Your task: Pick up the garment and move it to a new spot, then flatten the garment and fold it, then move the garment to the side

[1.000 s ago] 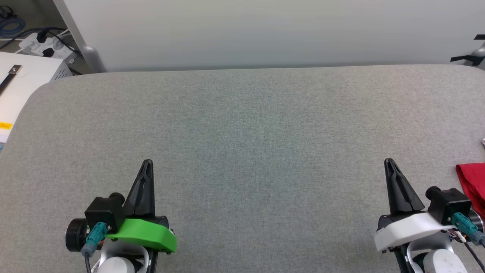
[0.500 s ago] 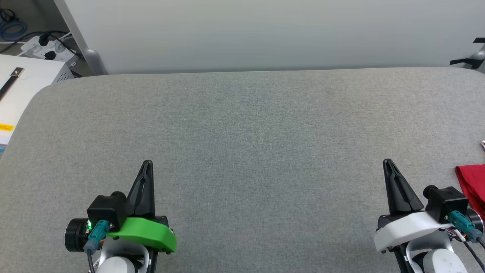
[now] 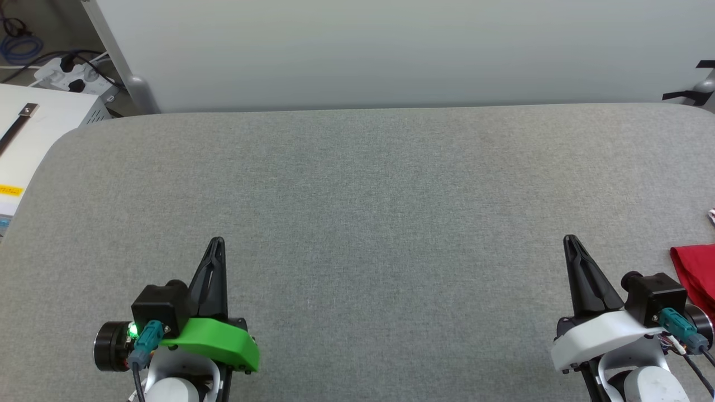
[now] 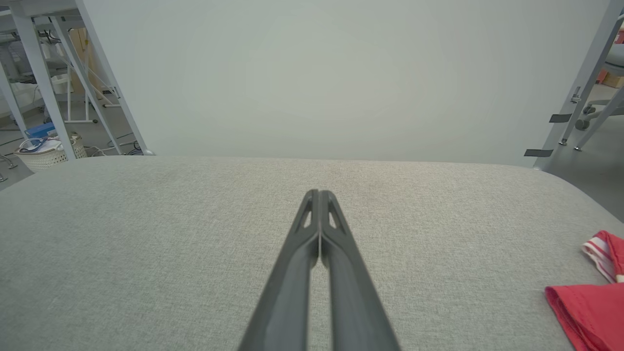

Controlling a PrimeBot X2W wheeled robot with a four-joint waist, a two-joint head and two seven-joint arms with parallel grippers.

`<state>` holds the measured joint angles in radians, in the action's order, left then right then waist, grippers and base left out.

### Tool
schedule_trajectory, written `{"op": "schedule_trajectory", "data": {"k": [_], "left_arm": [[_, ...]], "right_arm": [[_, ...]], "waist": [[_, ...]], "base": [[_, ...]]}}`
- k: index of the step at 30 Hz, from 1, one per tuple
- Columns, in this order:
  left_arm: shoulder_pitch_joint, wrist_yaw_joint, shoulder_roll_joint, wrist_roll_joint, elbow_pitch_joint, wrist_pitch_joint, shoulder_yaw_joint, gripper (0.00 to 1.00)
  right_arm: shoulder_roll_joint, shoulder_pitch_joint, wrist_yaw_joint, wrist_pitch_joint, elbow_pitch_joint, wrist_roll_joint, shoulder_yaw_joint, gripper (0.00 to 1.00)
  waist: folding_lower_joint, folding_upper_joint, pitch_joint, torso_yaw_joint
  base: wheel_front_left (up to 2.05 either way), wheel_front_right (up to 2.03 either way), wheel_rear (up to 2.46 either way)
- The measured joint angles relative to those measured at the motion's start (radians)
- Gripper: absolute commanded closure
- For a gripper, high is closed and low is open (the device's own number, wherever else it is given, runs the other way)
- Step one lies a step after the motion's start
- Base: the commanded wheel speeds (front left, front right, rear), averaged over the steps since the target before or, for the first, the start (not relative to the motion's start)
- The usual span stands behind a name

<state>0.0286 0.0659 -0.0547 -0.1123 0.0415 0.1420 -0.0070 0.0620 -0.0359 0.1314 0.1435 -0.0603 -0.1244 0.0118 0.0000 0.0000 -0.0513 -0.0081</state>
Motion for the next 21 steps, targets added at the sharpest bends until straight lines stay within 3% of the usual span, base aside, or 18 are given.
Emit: {"op": "schedule_trajectory", "data": {"k": [21], "left_arm": [[-0.001, -0.018, 0.000, 0.033, -0.013, -0.040, 0.002, 1.00]], "right_arm": [[-0.002, 0.009, 0.000, -0.043, 0.016, 0.036, -0.003, 1.00]], "waist": [[0.0000, 0.0000, 0.015, 0.002]], "base": [[0.00, 0.00, 0.00]]}}
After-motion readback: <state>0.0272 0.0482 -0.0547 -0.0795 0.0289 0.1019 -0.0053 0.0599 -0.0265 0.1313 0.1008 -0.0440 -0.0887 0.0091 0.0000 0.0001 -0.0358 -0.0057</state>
